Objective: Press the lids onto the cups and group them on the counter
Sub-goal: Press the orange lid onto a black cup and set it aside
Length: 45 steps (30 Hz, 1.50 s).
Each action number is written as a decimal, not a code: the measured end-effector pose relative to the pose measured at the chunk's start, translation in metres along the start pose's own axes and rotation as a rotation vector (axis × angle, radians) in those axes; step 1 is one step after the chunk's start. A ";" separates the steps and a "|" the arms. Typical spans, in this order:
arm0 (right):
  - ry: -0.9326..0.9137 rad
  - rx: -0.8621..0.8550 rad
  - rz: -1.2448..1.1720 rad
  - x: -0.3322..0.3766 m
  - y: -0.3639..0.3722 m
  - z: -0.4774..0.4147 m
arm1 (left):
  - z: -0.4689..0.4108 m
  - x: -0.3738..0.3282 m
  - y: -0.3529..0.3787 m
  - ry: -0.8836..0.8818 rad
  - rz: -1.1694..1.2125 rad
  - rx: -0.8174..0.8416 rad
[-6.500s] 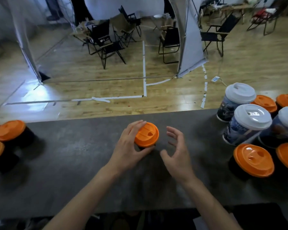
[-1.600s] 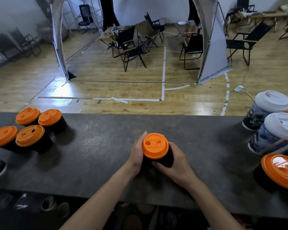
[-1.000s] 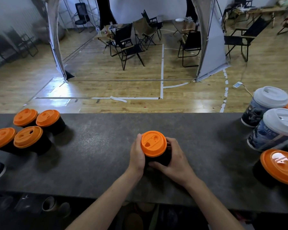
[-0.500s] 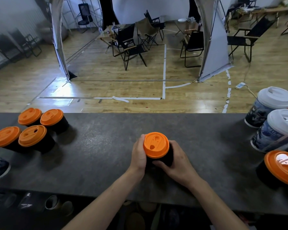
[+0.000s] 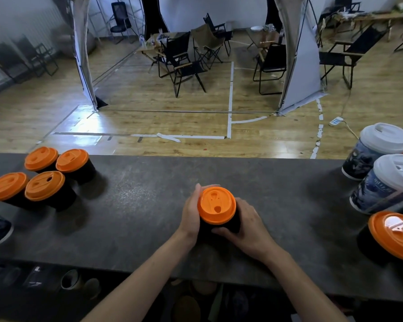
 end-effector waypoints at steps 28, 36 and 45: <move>0.030 0.091 0.034 -0.003 0.004 0.000 | -0.003 0.005 0.001 -0.009 0.044 -0.090; 0.064 0.089 -0.006 -0.002 0.002 0.000 | 0.001 0.008 0.002 -0.101 0.092 -0.030; 0.072 0.066 -0.063 -0.006 0.001 -0.002 | -0.002 0.006 0.003 -0.050 0.076 -0.026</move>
Point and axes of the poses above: each hand's wrist, its own z-axis away from the middle knuckle, its own y-axis out of the palm, x = y × z, the point moved 5 cm from there along -z, towards the middle knuckle, and after that the axes turned 8 degrees about y, right-handed, at the moved point
